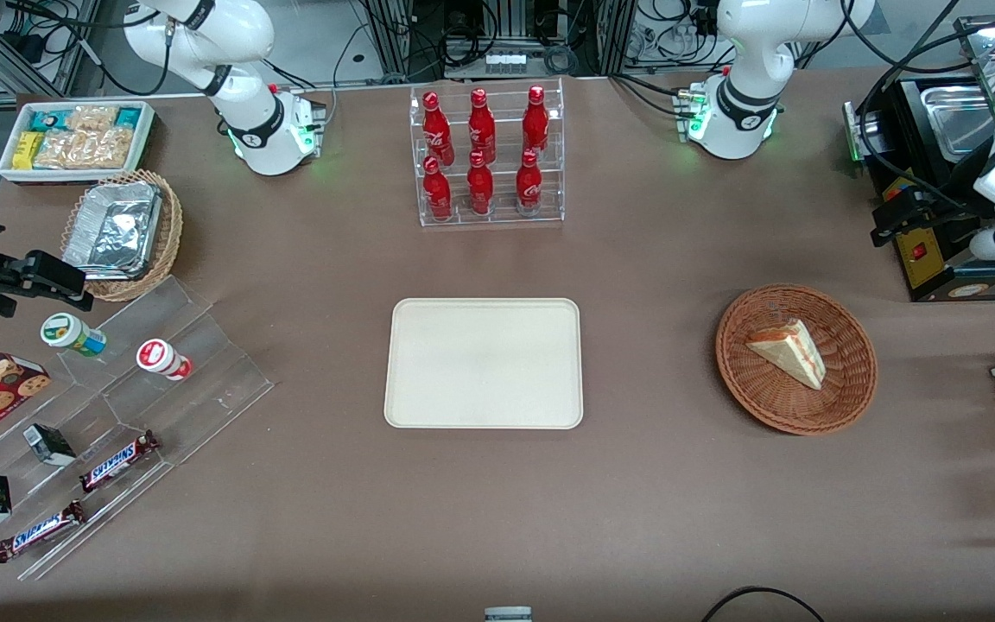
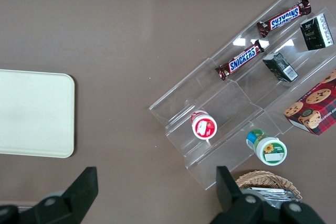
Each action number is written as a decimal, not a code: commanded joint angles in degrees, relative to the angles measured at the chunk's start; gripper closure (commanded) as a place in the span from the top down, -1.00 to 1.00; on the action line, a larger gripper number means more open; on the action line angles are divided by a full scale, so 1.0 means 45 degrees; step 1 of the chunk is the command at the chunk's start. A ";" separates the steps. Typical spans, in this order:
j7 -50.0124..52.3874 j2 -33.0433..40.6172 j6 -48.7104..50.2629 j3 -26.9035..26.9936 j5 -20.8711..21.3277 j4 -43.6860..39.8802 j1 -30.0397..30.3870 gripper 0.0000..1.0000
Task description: Place sandwich from basket to tray
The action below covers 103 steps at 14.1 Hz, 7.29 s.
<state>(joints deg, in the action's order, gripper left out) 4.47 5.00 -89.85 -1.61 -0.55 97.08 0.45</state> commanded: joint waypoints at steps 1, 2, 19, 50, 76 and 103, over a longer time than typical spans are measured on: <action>-0.0115 0.0079 0.0318 0.0007 0.0259 -0.0147 -0.0021 1.00; -0.0096 0.0060 0.0299 0.0007 0.0278 -0.0148 -0.0021 1.00; 0.3728 -0.3124 -0.4438 0.0143 0.0259 0.2483 0.0175 0.99; 0.8401 -0.4217 -0.5717 0.0085 0.0279 0.2491 -0.3494 -0.36; 0.6780 -1.0097 -0.7649 -0.0325 -0.0210 -0.2218 -0.8615 -0.36; 0.3051 -0.1722 -0.2065 0.0827 0.0181 0.0806 -0.2720 1.00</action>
<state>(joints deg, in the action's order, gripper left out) 20.56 -9.04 -99.15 2.98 -0.56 95.07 -15.46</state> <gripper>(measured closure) 0.000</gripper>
